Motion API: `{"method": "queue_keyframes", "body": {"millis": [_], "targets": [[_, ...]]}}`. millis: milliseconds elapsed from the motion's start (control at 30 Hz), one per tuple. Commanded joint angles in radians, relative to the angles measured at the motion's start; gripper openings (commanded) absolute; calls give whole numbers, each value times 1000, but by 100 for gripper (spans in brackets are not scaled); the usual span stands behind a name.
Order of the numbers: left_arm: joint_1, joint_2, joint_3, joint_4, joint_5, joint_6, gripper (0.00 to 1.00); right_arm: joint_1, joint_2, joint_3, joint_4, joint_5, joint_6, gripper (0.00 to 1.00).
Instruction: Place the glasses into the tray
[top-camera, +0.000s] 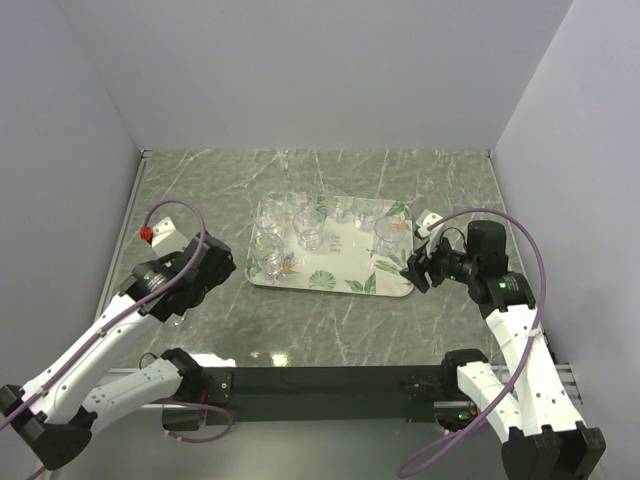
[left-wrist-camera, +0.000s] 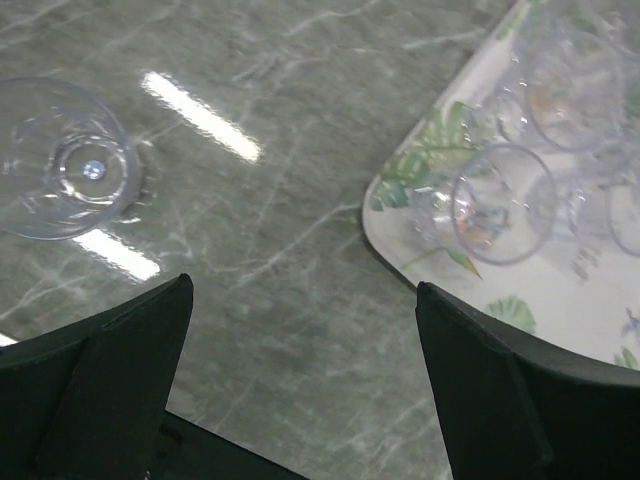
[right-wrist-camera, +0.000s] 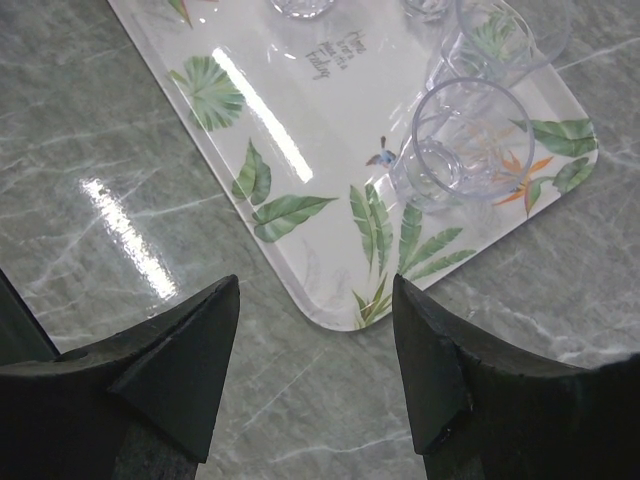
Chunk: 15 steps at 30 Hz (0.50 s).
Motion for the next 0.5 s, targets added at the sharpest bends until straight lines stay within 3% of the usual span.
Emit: {"method": "queue_keyframes", "body": {"millis": [0,133,333,467], "targets": [[53,30,-15,-18,-79,-34,99,-10,-24,-6,16,-9,-6,70],[278,79,-49,111,17,118,97,-22,-33,-6,14,-15,-6,70],[427,97,-102,206,83,185,95,-44,-41,-9,13,-29,-4,70],[497,174,-125,174,74,137,91,-45,-36,-8,14,-29,-4,70]]}}
